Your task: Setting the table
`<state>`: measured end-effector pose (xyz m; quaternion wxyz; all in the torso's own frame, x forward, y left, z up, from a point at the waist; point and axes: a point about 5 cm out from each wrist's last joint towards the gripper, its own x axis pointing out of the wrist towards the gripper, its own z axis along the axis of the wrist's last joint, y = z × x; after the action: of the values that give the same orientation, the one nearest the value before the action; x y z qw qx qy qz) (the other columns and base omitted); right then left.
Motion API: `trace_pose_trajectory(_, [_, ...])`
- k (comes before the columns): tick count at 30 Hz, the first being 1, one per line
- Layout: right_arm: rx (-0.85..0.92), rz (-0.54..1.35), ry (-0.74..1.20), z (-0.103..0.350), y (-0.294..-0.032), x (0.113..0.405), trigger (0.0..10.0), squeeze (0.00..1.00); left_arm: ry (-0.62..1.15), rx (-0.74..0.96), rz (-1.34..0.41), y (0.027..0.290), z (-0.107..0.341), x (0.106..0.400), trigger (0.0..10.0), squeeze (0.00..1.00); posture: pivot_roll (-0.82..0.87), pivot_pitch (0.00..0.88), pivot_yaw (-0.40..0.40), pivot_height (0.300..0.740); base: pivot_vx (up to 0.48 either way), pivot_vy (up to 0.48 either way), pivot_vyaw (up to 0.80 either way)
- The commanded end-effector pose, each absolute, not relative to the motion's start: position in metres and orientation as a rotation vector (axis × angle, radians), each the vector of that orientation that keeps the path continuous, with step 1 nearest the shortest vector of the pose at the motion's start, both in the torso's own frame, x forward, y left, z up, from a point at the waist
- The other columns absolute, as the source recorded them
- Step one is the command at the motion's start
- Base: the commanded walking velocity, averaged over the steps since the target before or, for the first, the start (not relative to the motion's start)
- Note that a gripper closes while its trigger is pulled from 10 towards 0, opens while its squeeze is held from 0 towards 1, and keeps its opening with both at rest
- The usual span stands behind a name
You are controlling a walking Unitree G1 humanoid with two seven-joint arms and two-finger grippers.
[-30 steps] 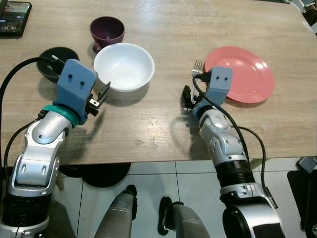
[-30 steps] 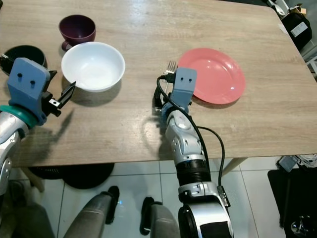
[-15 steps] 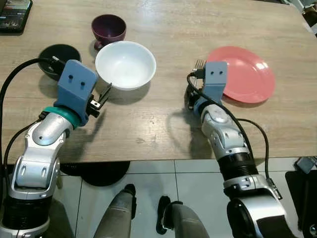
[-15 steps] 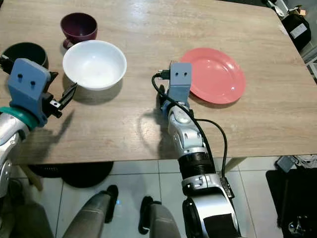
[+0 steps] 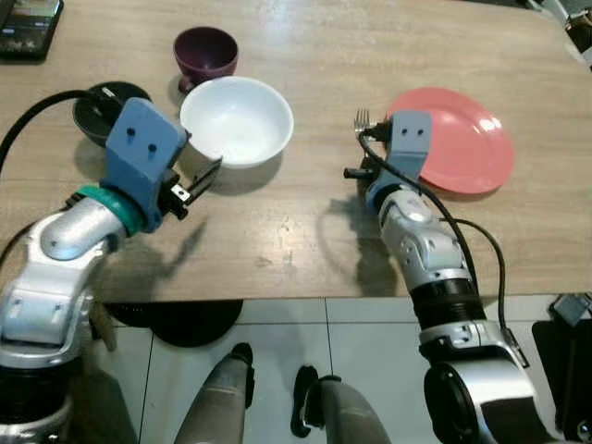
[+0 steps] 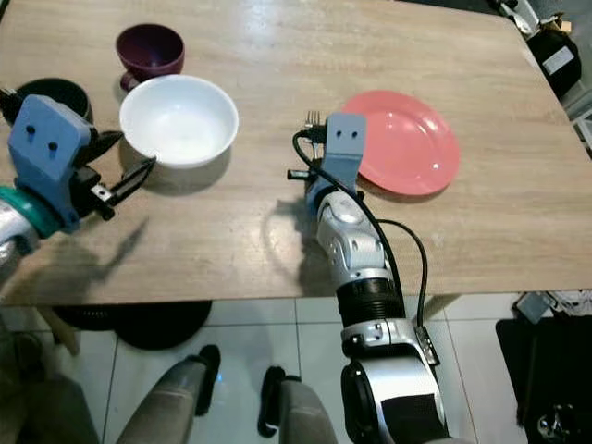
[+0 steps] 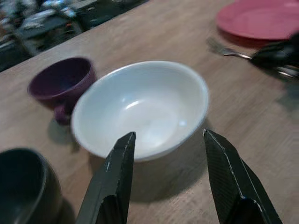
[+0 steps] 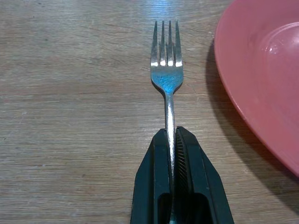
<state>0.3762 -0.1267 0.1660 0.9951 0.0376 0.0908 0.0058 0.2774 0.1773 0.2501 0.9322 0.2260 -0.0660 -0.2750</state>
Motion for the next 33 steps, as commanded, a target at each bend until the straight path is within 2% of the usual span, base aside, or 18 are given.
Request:
trace_pose_trajectory(1, [0.09, -0.028, 0.406, 0.117, -0.138, 0.363, 0.0, 0.0, -0.114, 0.457, -0.66, 0.173, 0.248, 0.27, 10.0, 0.0, 0.28, 0.237, -0.073, 0.74, 0.0, 0.0, 0.0])
trace_pose_trajectory(9, [0.095, -0.029, 0.414, 0.116, -0.141, 0.362, 0.0, 0.0, -0.085, 0.456, -0.78, 0.179, 0.256, 0.258, 10.0, 0.0, 0.27, 0.234, -0.073, 0.74, 0.0, 0.0, 0.0])
trace_pose_trajectory(15, [0.131, -0.032, 0.37, 0.122, -0.144, 0.362, 0.0, 0.0, -0.084, 0.476, -0.735, 0.187, 0.259, 0.261, 10.0, 0.0, 0.28, 0.223, -0.071, 0.74, 0.0, 0.0, 0.0])
trace_pose_trajectory(26, [0.309, 0.1, 0.033, 0.186, -0.141, 0.362, 0.0, 0.0, -0.103, 0.45, -0.733, 0.181, 0.259, 0.264, 10.0, 0.0, 0.27, 0.208, -0.064, 0.74, 0.0, 0.0, 0.0])
trace_pose_trajectory(28, [0.309, 0.1, 0.033, 0.186, -0.141, 0.362, 0.0, 0.0, -0.103, 0.45, -0.733, 0.181, 0.259, 0.264, 10.0, 0.0, 0.27, 0.208, -0.064, 0.74, 0.0, 0.0, 0.0])
trace_pose_trajectory(33, [0.268, 0.267, -0.045, 0.205, -0.137, 0.347, 0.0, 0.0, -0.106, 0.44, -0.729, 0.18, 0.258, 0.265, 10.0, 0.0, 0.26, 0.203, -0.059, 0.74, 0.0, 0.0, 0.0])
